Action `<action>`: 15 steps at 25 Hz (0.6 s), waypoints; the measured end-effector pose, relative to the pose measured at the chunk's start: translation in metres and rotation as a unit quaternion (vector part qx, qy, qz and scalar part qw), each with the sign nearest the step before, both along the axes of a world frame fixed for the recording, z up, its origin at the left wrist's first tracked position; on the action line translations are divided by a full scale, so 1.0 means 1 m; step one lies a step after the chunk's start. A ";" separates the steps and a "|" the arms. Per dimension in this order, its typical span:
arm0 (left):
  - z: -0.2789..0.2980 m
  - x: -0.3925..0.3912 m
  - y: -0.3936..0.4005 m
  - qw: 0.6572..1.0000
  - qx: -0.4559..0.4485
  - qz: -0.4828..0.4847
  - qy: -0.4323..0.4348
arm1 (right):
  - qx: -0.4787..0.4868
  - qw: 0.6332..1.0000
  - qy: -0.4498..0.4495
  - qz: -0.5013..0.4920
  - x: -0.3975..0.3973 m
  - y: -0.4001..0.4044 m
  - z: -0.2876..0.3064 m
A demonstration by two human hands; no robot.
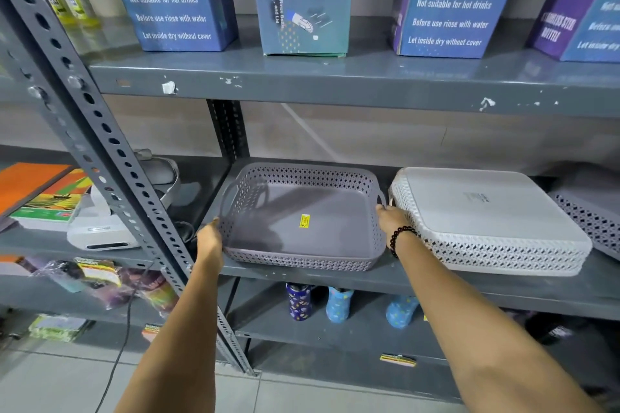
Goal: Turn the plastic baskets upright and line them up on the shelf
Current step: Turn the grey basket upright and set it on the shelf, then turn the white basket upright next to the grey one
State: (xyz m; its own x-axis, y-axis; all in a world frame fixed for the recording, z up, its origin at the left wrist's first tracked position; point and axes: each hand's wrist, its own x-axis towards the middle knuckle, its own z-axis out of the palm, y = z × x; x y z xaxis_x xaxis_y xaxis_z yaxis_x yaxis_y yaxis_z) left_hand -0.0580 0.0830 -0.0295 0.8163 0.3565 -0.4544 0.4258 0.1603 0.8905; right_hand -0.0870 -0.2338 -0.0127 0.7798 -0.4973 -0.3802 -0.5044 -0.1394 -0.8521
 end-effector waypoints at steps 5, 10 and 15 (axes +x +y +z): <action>0.031 -0.016 -0.033 0.957 0.264 0.093 -0.070 | -0.038 0.998 -0.045 -0.013 0.000 -0.003 0.003; 0.054 -0.008 -0.116 0.939 0.289 -0.014 -0.185 | -0.100 0.986 -0.130 -0.030 -0.006 -0.023 0.027; 0.052 -0.017 -0.243 0.925 0.254 -0.173 -0.225 | -0.183 0.971 -0.146 -0.043 -0.041 -0.087 0.045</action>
State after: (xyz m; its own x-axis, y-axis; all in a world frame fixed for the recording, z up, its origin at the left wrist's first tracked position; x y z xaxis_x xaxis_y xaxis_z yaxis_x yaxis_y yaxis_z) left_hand -0.0753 -0.1602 0.0226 0.9872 0.1119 0.1134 -0.0591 -0.4033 0.9131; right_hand -0.1275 -0.3207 0.0319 0.7779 -0.6250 0.0653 -0.2716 -0.4281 -0.8619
